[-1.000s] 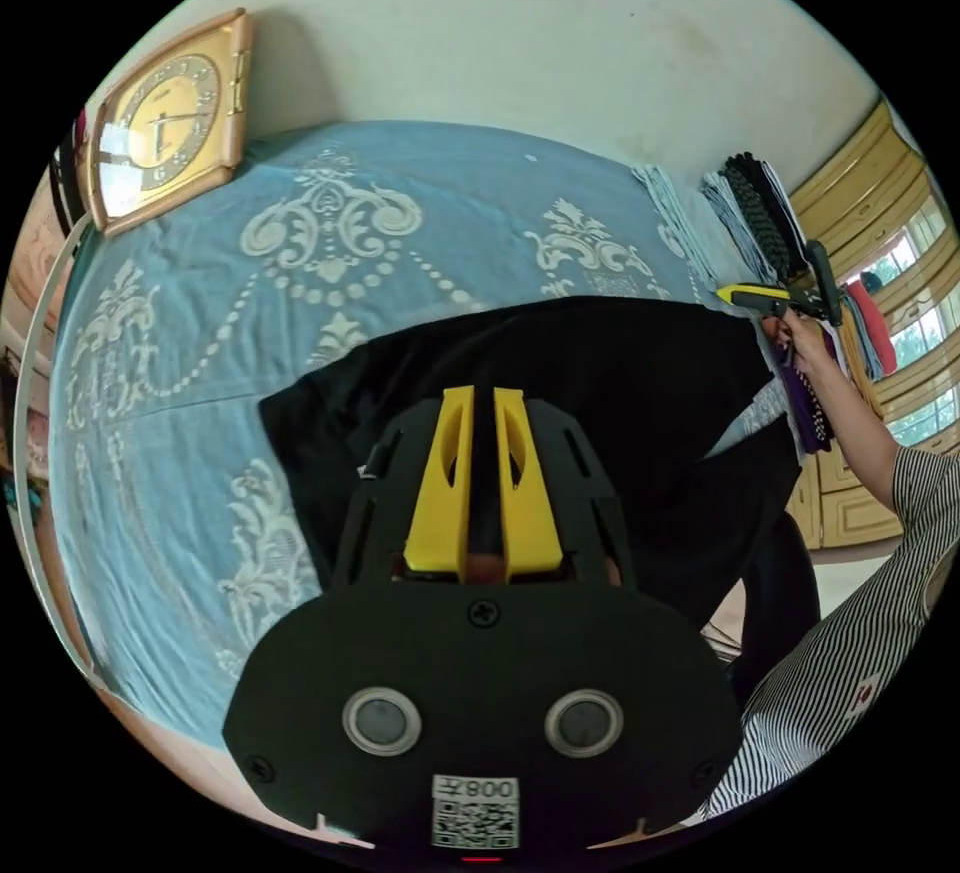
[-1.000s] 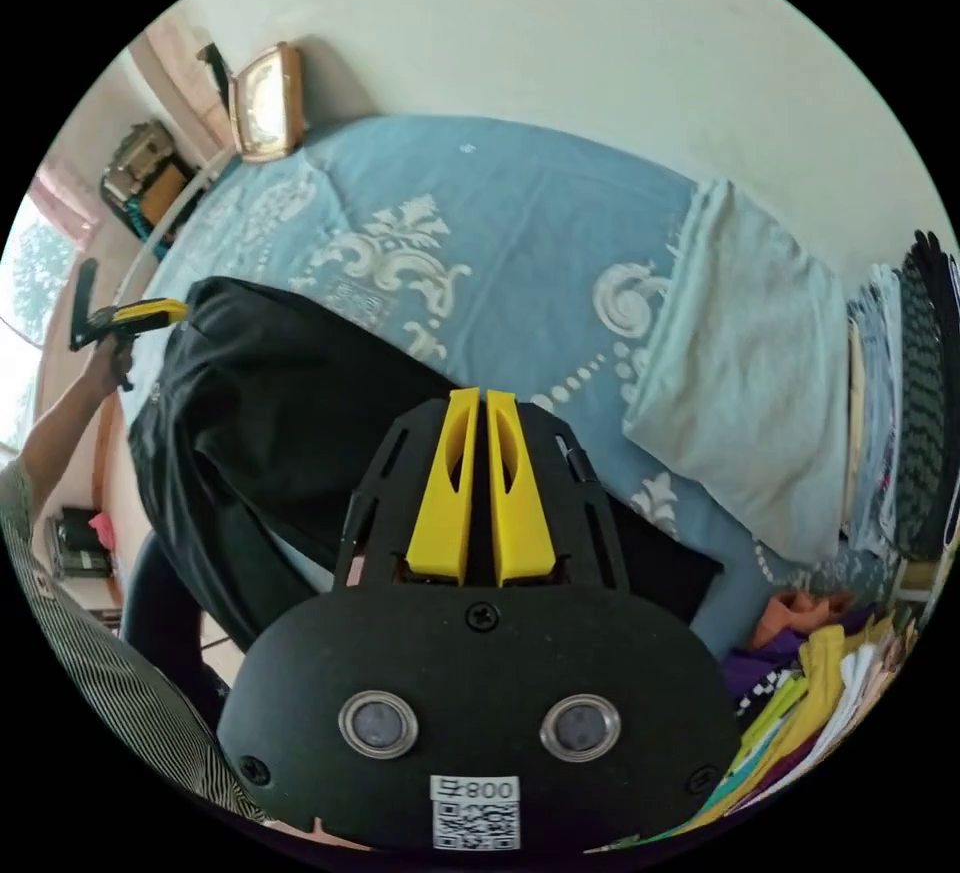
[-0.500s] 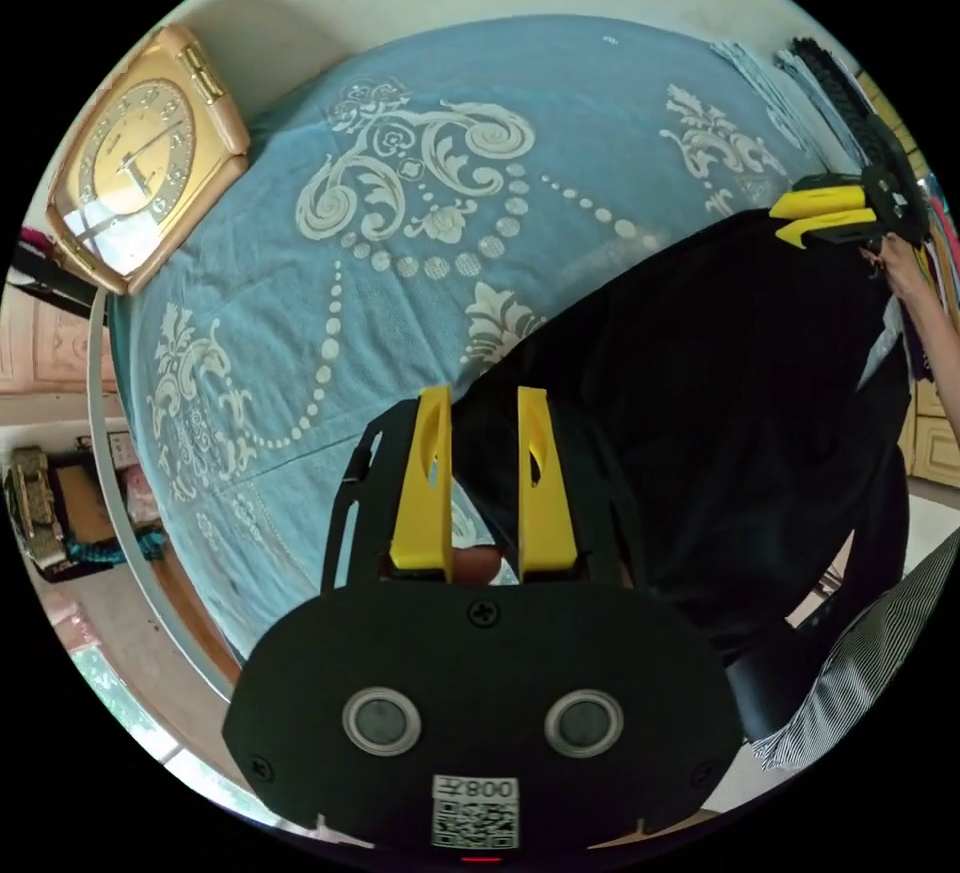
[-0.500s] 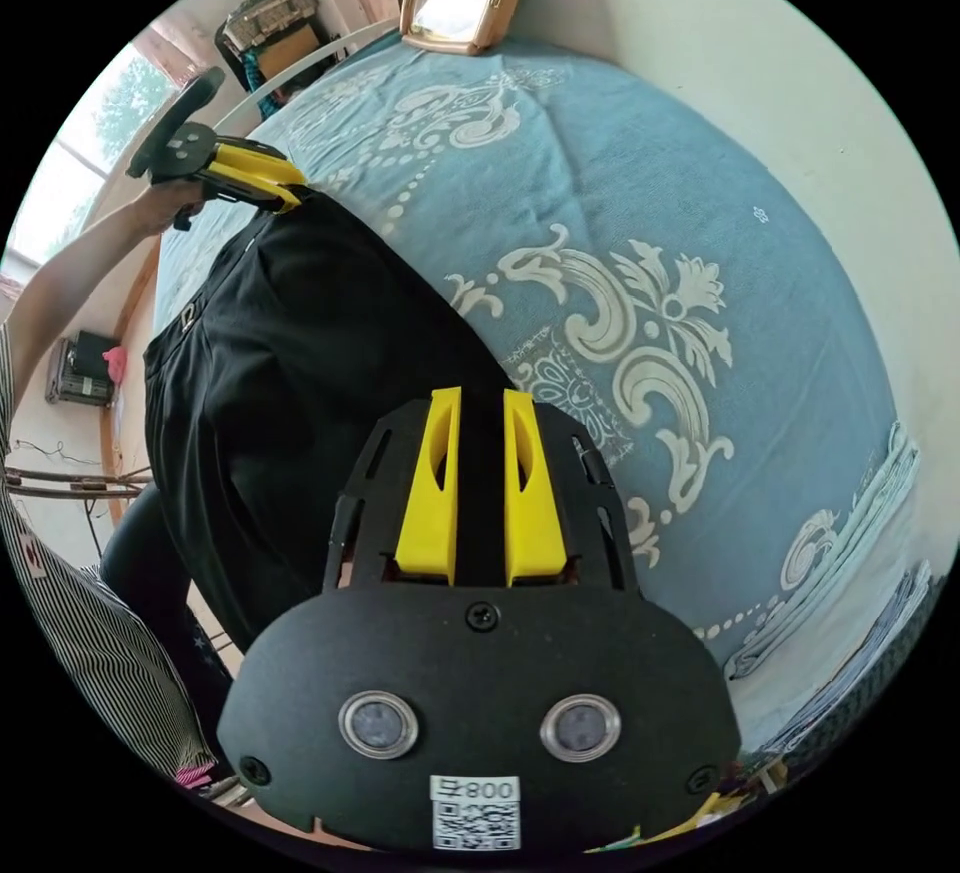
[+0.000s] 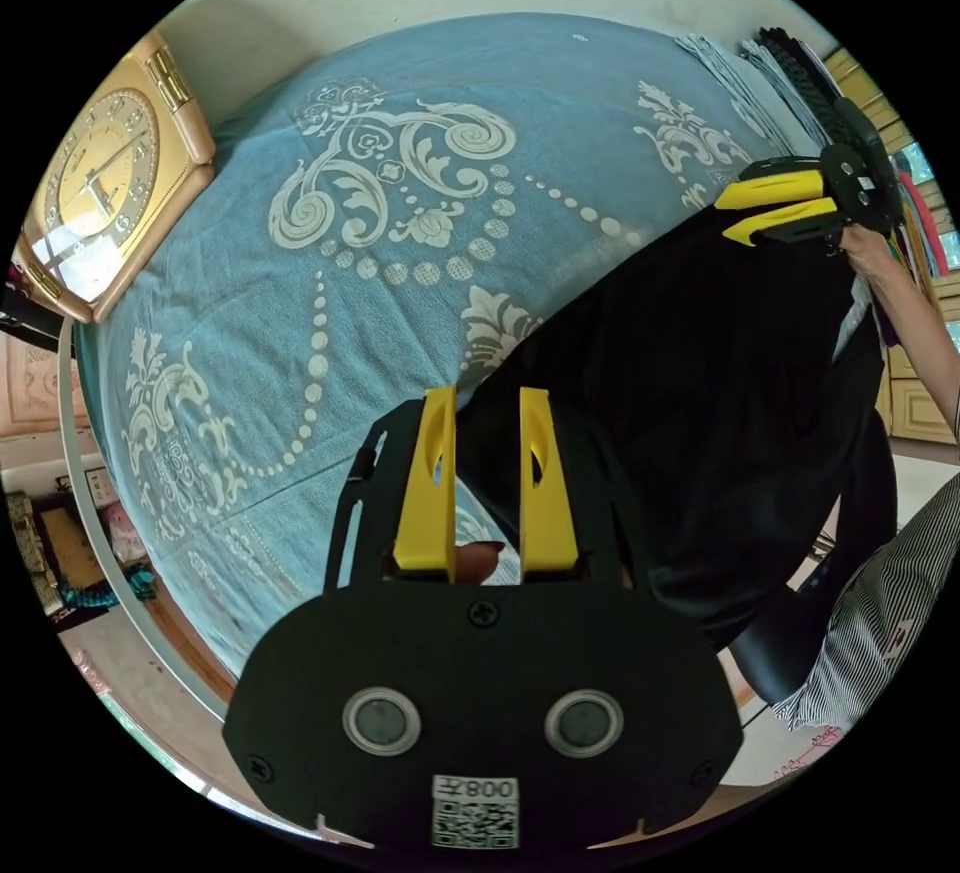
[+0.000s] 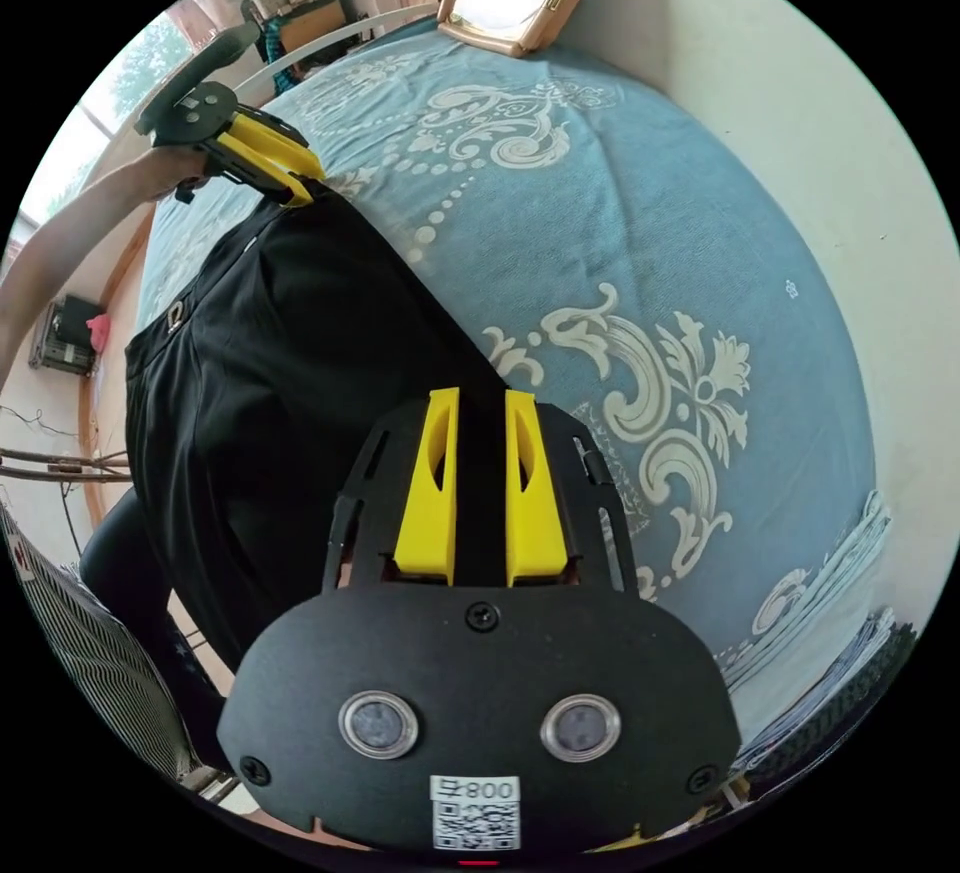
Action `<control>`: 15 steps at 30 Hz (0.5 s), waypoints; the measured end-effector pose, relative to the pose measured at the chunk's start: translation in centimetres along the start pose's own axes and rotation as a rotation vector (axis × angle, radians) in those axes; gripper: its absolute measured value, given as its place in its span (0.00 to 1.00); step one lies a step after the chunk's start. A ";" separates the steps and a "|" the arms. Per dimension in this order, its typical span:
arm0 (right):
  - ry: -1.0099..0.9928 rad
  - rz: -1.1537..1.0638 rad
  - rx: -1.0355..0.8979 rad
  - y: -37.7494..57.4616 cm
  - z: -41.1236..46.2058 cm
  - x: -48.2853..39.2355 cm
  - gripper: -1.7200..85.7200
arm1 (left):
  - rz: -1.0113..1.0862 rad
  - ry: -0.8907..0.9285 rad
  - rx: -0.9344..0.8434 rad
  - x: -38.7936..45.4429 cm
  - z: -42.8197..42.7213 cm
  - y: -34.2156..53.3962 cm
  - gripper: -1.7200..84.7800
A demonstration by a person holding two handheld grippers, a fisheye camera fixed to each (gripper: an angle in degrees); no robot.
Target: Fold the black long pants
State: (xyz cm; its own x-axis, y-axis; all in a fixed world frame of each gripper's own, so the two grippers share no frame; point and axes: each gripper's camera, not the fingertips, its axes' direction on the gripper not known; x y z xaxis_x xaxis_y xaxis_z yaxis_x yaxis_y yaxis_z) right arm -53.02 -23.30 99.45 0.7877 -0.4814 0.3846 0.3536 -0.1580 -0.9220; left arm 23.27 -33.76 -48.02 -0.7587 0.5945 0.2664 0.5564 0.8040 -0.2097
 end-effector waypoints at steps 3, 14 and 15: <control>0.008 0.008 -0.013 0.0 -1.5 -0.4 0.11 | 0.012 0.003 0.010 -0.4 -0.5 0.7 0.12; 0.028 0.053 -0.093 1.2 -7.5 -3.1 0.04 | -0.007 -0.055 0.006 0.1 -3.8 4.8 0.05; 0.021 0.060 -0.096 1.4 -7.9 -3.2 0.04 | -0.011 -0.056 0.020 0.1 -4.6 5.6 0.05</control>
State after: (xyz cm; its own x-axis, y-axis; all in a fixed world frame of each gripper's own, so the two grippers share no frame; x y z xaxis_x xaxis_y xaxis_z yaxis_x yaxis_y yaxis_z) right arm -58.99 -28.78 96.56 0.7947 -0.5103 0.3286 0.2554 -0.2099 -0.9438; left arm 27.85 -29.15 -44.83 -0.7829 0.5837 0.2155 0.5415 0.8098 -0.2261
